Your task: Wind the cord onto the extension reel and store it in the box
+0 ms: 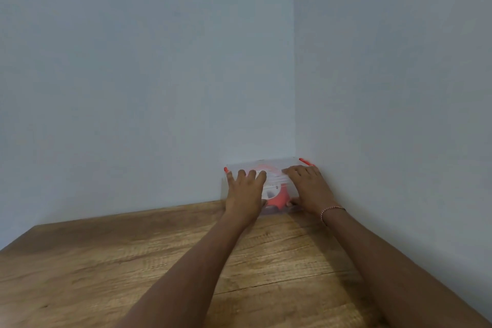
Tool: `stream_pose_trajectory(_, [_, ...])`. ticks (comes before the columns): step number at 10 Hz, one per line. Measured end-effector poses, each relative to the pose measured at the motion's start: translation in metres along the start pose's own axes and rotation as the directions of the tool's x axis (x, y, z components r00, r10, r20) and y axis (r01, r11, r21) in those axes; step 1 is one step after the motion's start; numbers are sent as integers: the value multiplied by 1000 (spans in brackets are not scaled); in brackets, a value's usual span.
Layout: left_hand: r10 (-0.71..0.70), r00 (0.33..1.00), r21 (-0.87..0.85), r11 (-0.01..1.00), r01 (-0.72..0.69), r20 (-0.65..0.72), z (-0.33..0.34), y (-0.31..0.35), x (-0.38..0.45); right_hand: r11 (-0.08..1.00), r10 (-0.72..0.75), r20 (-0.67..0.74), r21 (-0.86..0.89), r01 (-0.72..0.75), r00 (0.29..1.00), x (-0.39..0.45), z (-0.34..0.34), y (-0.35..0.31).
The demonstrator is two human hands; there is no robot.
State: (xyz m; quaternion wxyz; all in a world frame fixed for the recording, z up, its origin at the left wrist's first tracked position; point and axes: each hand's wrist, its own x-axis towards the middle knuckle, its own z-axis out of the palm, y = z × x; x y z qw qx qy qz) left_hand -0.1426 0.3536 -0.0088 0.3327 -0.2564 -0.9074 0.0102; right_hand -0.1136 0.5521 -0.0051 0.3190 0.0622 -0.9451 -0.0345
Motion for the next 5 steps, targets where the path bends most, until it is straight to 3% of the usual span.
stream_pose_trajectory(2, [73, 995, -60, 996, -70, 61, -5, -9, 0, 998, 18, 28, -61, -16, 999, 1, -3, -4])
stream_pose_trajectory(4, [97, 982, -197, 978, -64, 163, -19, -38, -20, 990, 130, 290, -88, -109, 948, 11, -29, -35])
stream_pose_trajectory(5, [8, 992, -215, 976, 20, 130, -26, -61, -32, 982, -70, 295, 189, 14, 953, 18, -41, -66])
